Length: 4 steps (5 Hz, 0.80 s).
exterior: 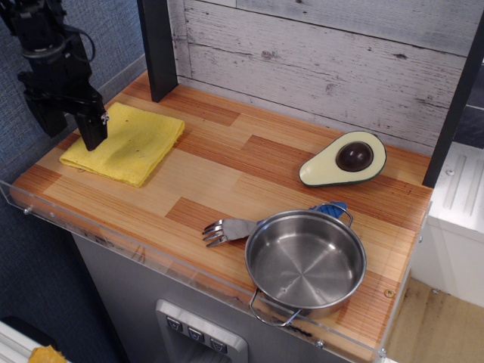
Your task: Pick up the cloth and hang it in the air above the pot.
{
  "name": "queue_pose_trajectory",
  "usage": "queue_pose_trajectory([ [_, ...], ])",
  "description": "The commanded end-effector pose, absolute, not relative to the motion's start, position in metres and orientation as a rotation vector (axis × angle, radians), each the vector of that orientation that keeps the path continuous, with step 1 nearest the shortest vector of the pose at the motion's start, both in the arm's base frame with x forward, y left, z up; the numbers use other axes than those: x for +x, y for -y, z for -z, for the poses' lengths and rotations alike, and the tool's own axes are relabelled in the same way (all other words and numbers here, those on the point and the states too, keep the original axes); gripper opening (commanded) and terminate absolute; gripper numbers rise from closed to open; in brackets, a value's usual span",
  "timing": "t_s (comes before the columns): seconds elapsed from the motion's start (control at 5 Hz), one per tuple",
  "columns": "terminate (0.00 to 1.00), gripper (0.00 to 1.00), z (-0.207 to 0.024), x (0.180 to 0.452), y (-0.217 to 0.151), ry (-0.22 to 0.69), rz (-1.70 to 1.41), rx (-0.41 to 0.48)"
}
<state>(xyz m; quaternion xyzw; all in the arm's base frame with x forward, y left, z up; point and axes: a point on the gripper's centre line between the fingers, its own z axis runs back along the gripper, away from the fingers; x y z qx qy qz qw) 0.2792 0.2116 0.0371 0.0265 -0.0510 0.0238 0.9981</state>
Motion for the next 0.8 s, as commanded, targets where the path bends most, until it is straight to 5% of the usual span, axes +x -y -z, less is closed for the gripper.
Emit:
queue_pose_trajectory([
  [0.0,0.0,1.0,-0.044,0.305,-0.205,0.156,-0.04,0.053],
  [0.6,0.0,1.0,-0.036,0.32,-0.179,0.132,-0.009,0.043],
])
